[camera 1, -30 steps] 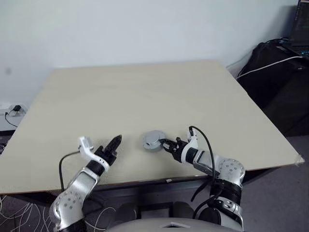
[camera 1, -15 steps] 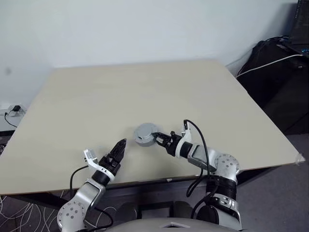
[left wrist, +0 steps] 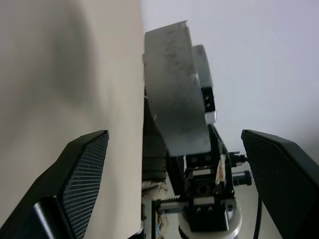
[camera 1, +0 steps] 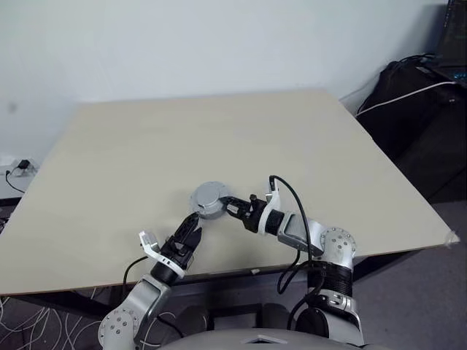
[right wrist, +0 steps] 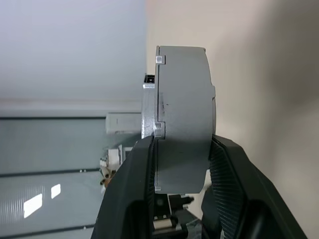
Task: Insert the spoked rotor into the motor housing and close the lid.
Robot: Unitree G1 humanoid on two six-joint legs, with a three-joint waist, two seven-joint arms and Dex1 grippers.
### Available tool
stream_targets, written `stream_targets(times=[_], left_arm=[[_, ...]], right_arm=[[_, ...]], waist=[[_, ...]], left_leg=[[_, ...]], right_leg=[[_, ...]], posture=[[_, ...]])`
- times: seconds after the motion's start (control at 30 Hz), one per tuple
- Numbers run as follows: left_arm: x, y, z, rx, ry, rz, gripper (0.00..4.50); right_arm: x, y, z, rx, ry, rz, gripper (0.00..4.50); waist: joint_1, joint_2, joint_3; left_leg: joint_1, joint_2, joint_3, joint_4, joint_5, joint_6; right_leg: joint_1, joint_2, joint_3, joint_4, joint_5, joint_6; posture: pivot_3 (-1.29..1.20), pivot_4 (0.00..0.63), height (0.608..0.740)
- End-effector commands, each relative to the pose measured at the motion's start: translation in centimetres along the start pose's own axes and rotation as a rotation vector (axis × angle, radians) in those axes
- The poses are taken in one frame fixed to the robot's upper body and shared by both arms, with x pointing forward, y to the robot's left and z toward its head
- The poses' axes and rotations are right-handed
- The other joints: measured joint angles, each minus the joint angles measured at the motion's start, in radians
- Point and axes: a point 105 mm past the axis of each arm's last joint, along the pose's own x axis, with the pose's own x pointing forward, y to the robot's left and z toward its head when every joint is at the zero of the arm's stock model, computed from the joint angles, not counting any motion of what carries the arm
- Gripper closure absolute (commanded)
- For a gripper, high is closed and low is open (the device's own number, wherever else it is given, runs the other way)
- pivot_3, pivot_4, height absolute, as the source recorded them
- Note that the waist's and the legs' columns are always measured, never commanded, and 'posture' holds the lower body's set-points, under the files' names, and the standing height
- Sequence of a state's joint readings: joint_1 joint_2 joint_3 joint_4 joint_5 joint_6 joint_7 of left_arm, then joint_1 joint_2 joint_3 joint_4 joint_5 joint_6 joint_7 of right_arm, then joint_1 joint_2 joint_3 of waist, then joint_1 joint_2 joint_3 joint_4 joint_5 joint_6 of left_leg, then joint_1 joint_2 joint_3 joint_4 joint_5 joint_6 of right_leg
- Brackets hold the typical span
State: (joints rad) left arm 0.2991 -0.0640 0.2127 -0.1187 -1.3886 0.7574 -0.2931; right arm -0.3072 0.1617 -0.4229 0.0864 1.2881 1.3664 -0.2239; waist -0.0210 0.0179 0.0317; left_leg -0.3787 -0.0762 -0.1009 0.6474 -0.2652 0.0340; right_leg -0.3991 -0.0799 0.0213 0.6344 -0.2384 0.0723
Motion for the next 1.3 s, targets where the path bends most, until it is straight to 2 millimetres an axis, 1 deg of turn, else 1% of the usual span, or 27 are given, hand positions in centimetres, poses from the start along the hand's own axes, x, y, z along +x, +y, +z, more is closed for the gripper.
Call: stream_targets(times=[0.03, 0.67, 0.87, 0.97, 1.07, 1.13, 1.3], left_arm=[[1.2, -1.6, -0.8, -0.07, -0.048, -0.116, 0.0], [1.5, -2.0, -0.6, -0.081, -0.069, -0.146, 0.0], [1.6, -2.1, -0.6, -0.085, -0.075, -0.158, 0.0], [1.5, -2.1, -0.5, -0.09, -0.086, -0.164, 0.59], [1.6, -2.1, -0.5, -0.092, -0.089, -0.165, 1.61], [1.6, -2.1, -0.6, -0.093, -0.088, -0.165, 2.2], [1.6, -2.2, -0.7, -0.098, -0.084, -0.165, 2.25]], right_arm=[[1.8, 2.4, -4.1, 0.06, 0.103, 0.155, 3.25], [1.0, 3.0, -5.7, 0.059, 0.201, 0.209, 3.25], [1.0, 2.9, -5.8, 0.067, 0.213, 0.206, 3.25], [1.0, 2.6, -5.5, 0.082, 0.2, 0.192, 3.25], [1.0, 2.5, -5.2, 0.098, 0.178, 0.184, 3.25], [0.9, 2.5, -5.1, 0.104, 0.17, 0.182, 3.25], [0.8, 2.5, -4.9, 0.111, 0.155, 0.18, 3.25]], waist=[[0.0, 0.0, 0.0], [0.0, 0.0, 0.0], [0.001, 0.0, 0.0], [-0.003, 0.0, 0.0], [-0.001, 0.0, 0.0], [0.0, -0.001, 0.0], [0.001, 0.0, -0.001]], left_leg=[[0.0, 0.0, 0.0, 0.0, 0.0, 0.0], [0.0, 0.0, 0.0, 0.0, 0.0, 0.0], [0.0, 0.0, 0.0, 0.001, 0.0, 0.001], [0.0, 0.0, 0.001, 0.001, 0.0, 0.001], [0.0, 0.001, 0.0, 0.002, 0.0, 0.001], [0.0, 0.001, 0.0, 0.002, 0.0, 0.001], [0.0, 0.0, 0.0, 0.002, -0.001, 0.002]], right_leg=[[0.0, 0.0, 0.0, 0.0, 0.0, 0.0], [0.001, 0.0, 0.0, 0.0, 0.0, 0.0], [0.001, 0.0, 0.0, -0.001, 0.0, 0.0], [0.001, 0.001, 0.0, 0.0, 0.0, 0.0], [0.002, 0.001, 0.0, 0.0, 0.0, 0.0], [0.002, 0.001, 0.0, -0.001, 0.0, 0.001], [0.002, 0.001, 0.0, -0.003, 0.0, 0.001]], posture=[[0.0, 0.0, 0.74], [0.0, 0.0, 0.74], [0.0, 0.0, 0.74], [0.0, 0.0, 0.74], [0.0, 0.0, 0.74], [0.0, 0.0, 0.74], [0.0, 0.0, 0.74]])
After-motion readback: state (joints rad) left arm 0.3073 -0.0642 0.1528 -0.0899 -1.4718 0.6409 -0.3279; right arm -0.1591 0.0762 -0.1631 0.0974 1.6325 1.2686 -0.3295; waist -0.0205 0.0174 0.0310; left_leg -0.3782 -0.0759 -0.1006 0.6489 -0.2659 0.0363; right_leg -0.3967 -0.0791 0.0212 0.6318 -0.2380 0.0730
